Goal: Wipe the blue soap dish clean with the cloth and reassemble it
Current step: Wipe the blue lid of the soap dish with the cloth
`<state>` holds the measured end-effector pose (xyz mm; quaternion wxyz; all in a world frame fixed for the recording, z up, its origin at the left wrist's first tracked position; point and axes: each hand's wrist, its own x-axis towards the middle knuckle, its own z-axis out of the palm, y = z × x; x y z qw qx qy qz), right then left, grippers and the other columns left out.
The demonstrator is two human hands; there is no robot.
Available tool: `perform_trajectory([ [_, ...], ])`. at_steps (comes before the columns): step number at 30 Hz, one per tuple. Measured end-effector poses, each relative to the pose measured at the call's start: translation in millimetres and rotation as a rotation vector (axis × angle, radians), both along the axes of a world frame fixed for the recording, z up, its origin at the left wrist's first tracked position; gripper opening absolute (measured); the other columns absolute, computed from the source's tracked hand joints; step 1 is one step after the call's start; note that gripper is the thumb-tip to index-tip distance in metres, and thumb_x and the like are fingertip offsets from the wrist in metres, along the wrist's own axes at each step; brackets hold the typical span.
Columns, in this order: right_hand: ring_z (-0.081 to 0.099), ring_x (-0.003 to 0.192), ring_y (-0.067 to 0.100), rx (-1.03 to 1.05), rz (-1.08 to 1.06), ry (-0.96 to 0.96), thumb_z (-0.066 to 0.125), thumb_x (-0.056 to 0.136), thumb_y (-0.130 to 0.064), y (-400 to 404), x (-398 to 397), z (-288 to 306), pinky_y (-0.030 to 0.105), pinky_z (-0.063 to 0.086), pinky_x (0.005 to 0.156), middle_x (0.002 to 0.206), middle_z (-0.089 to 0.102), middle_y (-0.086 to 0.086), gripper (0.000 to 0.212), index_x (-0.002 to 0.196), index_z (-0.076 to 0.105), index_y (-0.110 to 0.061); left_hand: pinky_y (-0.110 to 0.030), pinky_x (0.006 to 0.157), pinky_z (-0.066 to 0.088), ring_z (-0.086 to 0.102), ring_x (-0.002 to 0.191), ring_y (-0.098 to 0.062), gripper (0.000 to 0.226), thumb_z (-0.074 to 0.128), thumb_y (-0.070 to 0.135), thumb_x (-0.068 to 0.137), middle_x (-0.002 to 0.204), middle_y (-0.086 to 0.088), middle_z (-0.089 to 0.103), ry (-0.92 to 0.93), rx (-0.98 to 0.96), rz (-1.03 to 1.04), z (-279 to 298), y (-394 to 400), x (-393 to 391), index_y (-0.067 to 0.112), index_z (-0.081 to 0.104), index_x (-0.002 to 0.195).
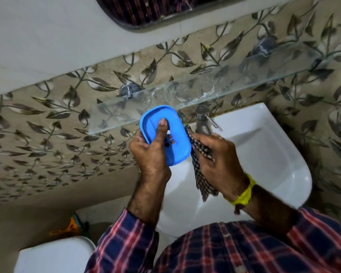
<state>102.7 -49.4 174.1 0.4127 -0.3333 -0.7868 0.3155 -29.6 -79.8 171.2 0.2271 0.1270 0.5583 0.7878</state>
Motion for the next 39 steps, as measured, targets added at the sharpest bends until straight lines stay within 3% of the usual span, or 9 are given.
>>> perform_trajectory([
  [4,0.066,0.093,0.019,0.029,-0.034,0.028,0.067,0.073,0.015,6,2,-4,0.021,0.047,0.090,0.105,0.075,0.009,0.041,0.110,0.072,-0.003,-0.034,0.068,0.058,0.067,0.069,-0.015,0.005,0.072,0.005,0.089,0.076,0.003,0.074,-0.077,0.042,0.035,-3,1,9,0.010,0.070,0.089],
  [8,0.069,0.100,0.020,-0.009,-0.097,0.117,0.063,0.079,0.009,12,-7,-1,0.029,0.052,0.093,0.109,0.074,0.006,0.039,0.115,0.070,-0.006,-0.030,0.064,0.057,0.067,0.068,-0.010,0.007,0.074,0.008,0.088,0.074,0.007,0.073,-0.048,0.099,0.132,3,17,11,0.013,0.069,0.085],
  [15,0.069,0.088,0.003,-0.635,-0.174,0.360,0.066,0.087,-0.002,12,-6,-11,0.028,0.056,0.082,0.097,0.075,-0.003,0.021,0.104,0.069,-0.014,-0.031,0.073,0.059,0.071,0.078,-0.010,0.010,0.070,0.010,0.093,0.084,0.007,0.077,-0.093,0.146,0.170,-8,37,26,0.019,0.070,0.088],
  [21,0.070,0.095,0.020,-0.901,-0.164,0.396,0.073,0.081,0.002,16,7,-13,0.043,0.058,0.088,0.103,0.072,0.008,0.031,0.108,0.063,-0.009,-0.030,0.077,0.057,0.070,0.083,-0.008,0.010,0.070,0.016,0.092,0.087,0.010,0.076,-0.088,0.060,0.122,-25,30,33,0.013,0.070,0.102],
  [24,0.071,0.084,0.028,-1.008,-0.054,0.433,0.077,0.075,0.003,12,19,-15,0.042,0.061,0.075,0.095,0.074,0.012,0.032,0.103,0.065,-0.005,-0.023,0.069,0.055,0.069,0.075,-0.002,0.006,0.069,0.012,0.093,0.080,0.013,0.075,-0.089,0.030,0.125,-16,32,17,0.015,0.068,0.098],
  [27,0.068,0.078,0.027,-0.941,-0.122,0.531,0.074,0.077,0.003,28,33,-7,0.038,0.061,0.070,0.087,0.075,0.011,0.021,0.096,0.069,-0.003,-0.038,0.077,0.059,0.069,0.084,-0.016,0.015,0.065,0.017,0.095,0.091,0.001,0.075,-0.212,-0.020,-0.041,-16,18,7,0.010,0.068,0.108],
  [31,0.067,0.072,0.000,-0.423,-0.134,0.271,0.076,0.079,0.002,40,31,10,0.018,0.055,0.074,0.079,0.072,-0.011,0.023,0.083,0.070,-0.020,-0.040,0.077,0.059,0.069,0.089,-0.024,0.016,0.057,0.032,0.098,0.098,-0.002,0.075,-0.285,-0.087,-0.227,-21,-2,21,0.023,0.066,0.109],
  [34,0.066,0.074,-0.003,-0.263,-0.044,0.200,0.072,0.082,0.002,26,15,16,0.011,0.052,0.073,0.081,0.071,-0.012,0.023,0.089,0.070,-0.019,-0.041,0.080,0.061,0.071,0.100,-0.023,0.037,0.056,0.045,0.096,0.115,-0.005,0.074,-0.246,-0.034,-0.386,-20,-9,34,0.024,0.063,0.125],
  [39,0.065,0.084,0.022,0.106,-0.191,-0.078,0.068,0.081,0.001,16,-10,11,0.031,0.053,0.076,0.090,0.069,0.006,0.017,0.095,0.073,-0.007,-0.041,0.096,0.055,0.061,0.127,-0.022,0.046,0.034,0.049,0.104,0.138,0.000,0.063,-0.134,0.069,-0.606,-17,-17,40,0.040,0.039,0.149],
])
